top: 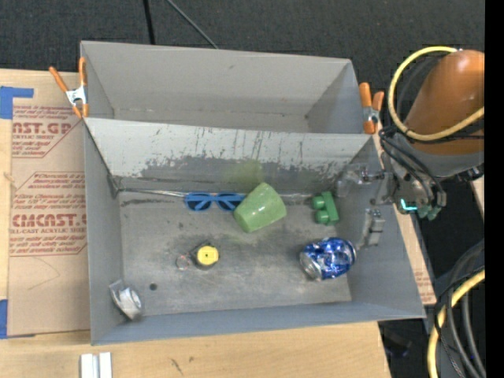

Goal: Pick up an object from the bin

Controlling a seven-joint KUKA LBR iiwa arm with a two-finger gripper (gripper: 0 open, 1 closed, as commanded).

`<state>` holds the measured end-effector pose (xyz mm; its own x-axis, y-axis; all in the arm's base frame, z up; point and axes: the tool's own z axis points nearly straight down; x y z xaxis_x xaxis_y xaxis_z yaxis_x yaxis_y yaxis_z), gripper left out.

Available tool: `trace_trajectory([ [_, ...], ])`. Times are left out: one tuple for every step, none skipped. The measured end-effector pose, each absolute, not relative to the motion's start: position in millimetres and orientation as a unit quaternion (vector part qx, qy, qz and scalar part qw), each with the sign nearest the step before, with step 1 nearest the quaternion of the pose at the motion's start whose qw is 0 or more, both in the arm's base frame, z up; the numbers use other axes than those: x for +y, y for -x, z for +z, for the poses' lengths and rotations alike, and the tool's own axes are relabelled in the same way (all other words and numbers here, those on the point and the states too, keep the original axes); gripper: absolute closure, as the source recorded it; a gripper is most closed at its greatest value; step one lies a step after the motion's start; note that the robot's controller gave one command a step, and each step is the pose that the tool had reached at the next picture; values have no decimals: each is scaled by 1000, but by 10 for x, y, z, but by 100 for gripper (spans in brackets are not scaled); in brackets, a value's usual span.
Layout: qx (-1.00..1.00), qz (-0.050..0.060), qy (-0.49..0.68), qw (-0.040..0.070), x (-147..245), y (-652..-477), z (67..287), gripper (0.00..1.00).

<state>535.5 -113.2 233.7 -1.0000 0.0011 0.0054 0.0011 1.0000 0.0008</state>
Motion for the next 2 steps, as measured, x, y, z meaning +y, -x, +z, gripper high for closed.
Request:
trace_trajectory([
  [-995, 1, -104, -3, -1526, -5421, 2735, 0],
  [-982, -2, -189, 0, -782, -5679, 2024, 0],
])
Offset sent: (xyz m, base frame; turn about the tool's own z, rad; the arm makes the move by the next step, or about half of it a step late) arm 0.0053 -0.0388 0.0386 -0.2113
